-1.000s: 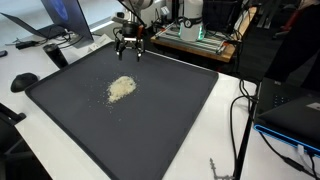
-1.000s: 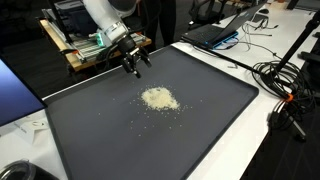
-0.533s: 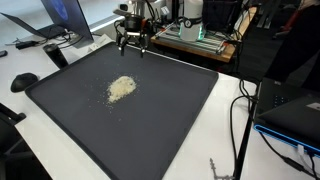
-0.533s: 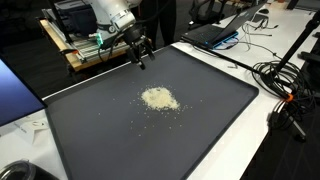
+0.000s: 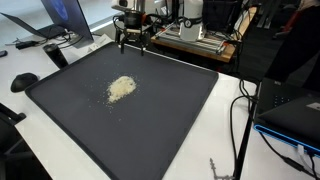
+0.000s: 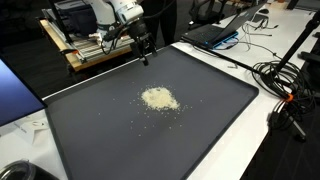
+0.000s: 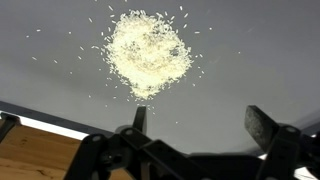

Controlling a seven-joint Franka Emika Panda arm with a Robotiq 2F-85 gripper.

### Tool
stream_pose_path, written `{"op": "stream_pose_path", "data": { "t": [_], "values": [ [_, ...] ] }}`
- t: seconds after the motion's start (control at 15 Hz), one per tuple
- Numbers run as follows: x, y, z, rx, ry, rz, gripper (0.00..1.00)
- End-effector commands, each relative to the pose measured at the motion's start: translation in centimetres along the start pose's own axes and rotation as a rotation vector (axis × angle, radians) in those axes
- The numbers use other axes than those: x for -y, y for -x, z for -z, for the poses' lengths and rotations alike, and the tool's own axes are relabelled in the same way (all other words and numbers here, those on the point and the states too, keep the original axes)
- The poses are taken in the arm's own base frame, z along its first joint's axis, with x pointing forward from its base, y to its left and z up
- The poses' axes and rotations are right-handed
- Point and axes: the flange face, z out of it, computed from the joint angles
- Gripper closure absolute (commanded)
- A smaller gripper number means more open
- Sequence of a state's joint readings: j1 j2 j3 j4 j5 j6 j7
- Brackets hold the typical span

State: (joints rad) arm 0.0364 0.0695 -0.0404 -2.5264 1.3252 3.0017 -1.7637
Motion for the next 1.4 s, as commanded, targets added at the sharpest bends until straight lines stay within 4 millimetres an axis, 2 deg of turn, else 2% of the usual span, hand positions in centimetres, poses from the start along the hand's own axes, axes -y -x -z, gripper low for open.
{"op": "stream_pose_path", "data": {
  "t": [0.0, 0.47, 0.73, 1.13, 1.2, 1.33],
  "values": [
    [0.4, -0.3, 0.6, 0.053, 0.002, 0.013, 0.0],
    [-1.3, -1.8, 1.1, 0.16, 0.001, 0.056, 0.0],
    [-2.4, -3.6, 3.0, 0.229, 0.012, 0.073, 0.0],
    [-2.3, -7.3, 5.9, 0.289, 0.003, 0.102, 0.0],
    [-2.4, -6.6, 4.8, 0.27, -0.001, 0.099, 0.0],
    [-2.4, -7.2, 5.4, 0.273, -0.001, 0.102, 0.0]
  ]
}}
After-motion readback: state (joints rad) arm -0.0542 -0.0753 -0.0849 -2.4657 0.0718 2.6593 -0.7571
